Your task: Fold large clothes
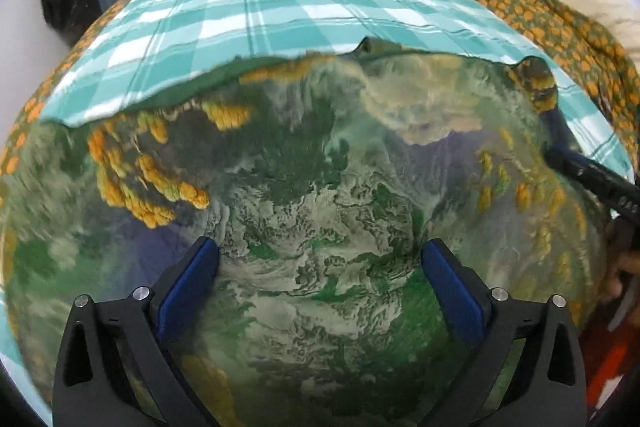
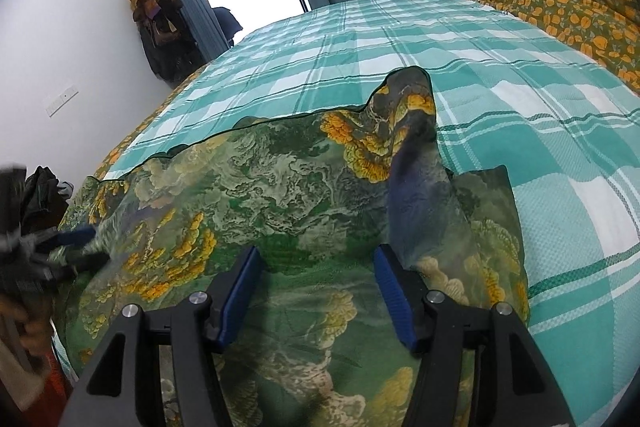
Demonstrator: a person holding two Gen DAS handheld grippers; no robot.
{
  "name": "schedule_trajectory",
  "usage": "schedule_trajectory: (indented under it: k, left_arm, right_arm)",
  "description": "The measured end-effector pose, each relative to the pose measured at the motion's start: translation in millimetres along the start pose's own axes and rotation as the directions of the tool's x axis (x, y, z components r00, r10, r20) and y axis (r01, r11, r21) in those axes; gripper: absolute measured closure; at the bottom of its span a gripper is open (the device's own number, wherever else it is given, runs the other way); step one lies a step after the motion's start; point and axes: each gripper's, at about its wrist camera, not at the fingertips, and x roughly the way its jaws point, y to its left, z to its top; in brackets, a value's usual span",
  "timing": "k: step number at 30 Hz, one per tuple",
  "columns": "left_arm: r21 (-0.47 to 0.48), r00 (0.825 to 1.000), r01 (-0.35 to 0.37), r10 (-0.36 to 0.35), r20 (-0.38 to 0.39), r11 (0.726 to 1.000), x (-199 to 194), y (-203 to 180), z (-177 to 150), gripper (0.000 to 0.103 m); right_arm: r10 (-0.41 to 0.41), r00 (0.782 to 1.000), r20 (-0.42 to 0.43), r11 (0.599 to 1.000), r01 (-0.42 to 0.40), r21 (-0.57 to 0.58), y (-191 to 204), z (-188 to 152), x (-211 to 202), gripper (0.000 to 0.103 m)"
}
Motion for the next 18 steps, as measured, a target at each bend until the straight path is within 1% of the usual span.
schedule_trajectory:
  k: [3, 5, 8, 10, 12, 15, 17, 18]
  left_arm:
    - [0.015, 1.0, -0.006, 0.006, 0.027, 1.0, 9.2, -1.3, -4.4, 0.001]
    - [0.014, 1.0, -0.011, 0.011, 0.03, 1.0, 6.2, -1.9, -3.0, 0.001]
    - [-0.002, 0.999, -0.018, 0.018, 0.029, 1.0, -9.7, -2.3, -2.9, 0.001]
    - [-0.007, 0.999, -0.006, 0.006, 0.034, 1.0, -28.1, -4.3, -8.1, 0.002]
    - [0.024, 0.999, 0.014, -0.015, 0.042, 1.0, -43.9, -9.2, -19.6, 0.002]
    - [0.116, 0.999, -0.02, 0.016, 0.039, 0.993, -44.3, -18.6, -38.2, 0.001]
    - [0.131, 0.999, -0.024, 0.019, 0.036, 0.991, -37.2, -19.3, -43.0, 0.001]
    - [0.117, 0.999, -0.014, 0.011, 0.032, 0.993, -33.8, -17.5, -42.9, 0.001]
  right_arm:
    - [-0.007, 1.0, 0.011, 1.0, 0.007, -0.013, 2.9, -1.9, -1.8, 0.043]
    - [-0.011, 1.0, 0.015, 1.0, 0.011, -0.018, 4.1, -3.0, -2.8, 0.043]
    - [-0.018, 1.0, 0.021, 1.0, 0.019, -0.014, 5.8, -3.6, -10.0, 0.043]
    - [-0.029, 0.999, 0.03, 1.0, 0.029, -0.007, 7.7, -3.5, -21.4, 0.043]
    - [-0.028, 0.999, 0.04, 1.0, 0.027, 0.009, 8.6, -4.3, -36.8, 0.043]
    - [-0.011, 0.998, 0.064, 0.999, 0.008, 0.042, 4.3, -7.0, -59.8, 0.043]
    - [-0.016, 0.997, 0.071, 0.997, 0.01, 0.081, -2.2, -11.4, -71.3, 0.043]
    - [-0.028, 0.997, 0.072, 0.991, 0.018, 0.129, -11.0, -14.3, -80.6, 0.043]
